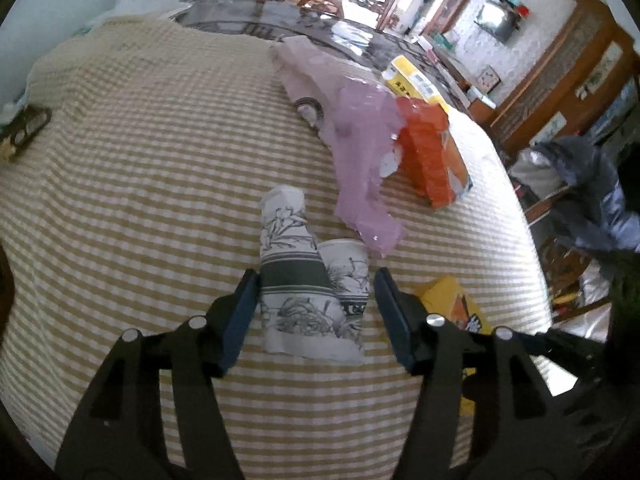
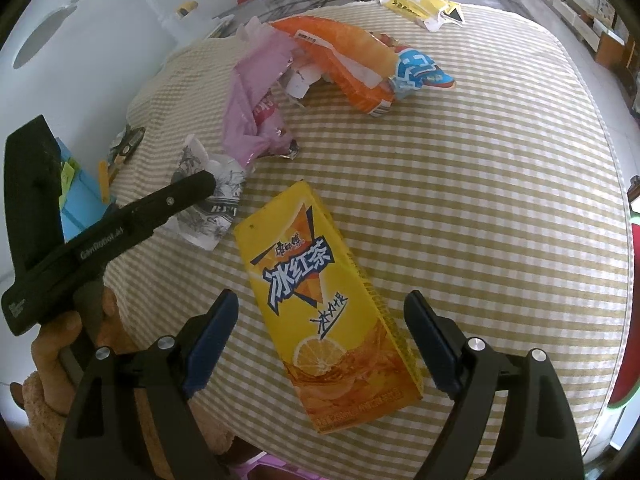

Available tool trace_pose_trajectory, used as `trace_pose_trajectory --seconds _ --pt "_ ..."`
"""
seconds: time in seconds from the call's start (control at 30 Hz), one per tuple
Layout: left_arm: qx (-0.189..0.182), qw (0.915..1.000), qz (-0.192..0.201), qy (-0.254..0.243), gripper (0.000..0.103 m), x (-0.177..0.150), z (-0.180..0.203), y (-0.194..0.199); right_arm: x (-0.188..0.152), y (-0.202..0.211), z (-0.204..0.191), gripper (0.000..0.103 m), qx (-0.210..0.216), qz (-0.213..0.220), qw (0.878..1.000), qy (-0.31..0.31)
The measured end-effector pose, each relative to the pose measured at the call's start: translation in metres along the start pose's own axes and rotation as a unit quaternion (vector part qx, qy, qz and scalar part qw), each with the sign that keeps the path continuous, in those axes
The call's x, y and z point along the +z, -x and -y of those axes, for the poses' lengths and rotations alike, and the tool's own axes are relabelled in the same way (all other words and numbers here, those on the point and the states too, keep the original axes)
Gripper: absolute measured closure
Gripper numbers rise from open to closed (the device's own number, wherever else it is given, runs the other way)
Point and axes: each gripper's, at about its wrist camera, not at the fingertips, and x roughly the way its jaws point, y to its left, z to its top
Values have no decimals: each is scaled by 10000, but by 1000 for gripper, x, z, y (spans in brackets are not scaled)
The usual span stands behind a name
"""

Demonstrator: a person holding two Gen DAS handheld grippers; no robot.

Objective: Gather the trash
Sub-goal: 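Grasp the patterned paper cup with the left tool while the right tool approaches the yellow carton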

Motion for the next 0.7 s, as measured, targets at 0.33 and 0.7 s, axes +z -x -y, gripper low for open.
trace_pose_trajectory --seconds 0.33,0.7 --pt "201 9994 -239 -144 56 -2 2 -14 -3 1 -11 21 -189 24 9996 191" --pt "124 9998 -132 -25 63 -1 -2 -8 -7 -6 -24 21 -577 -52 9969 528"
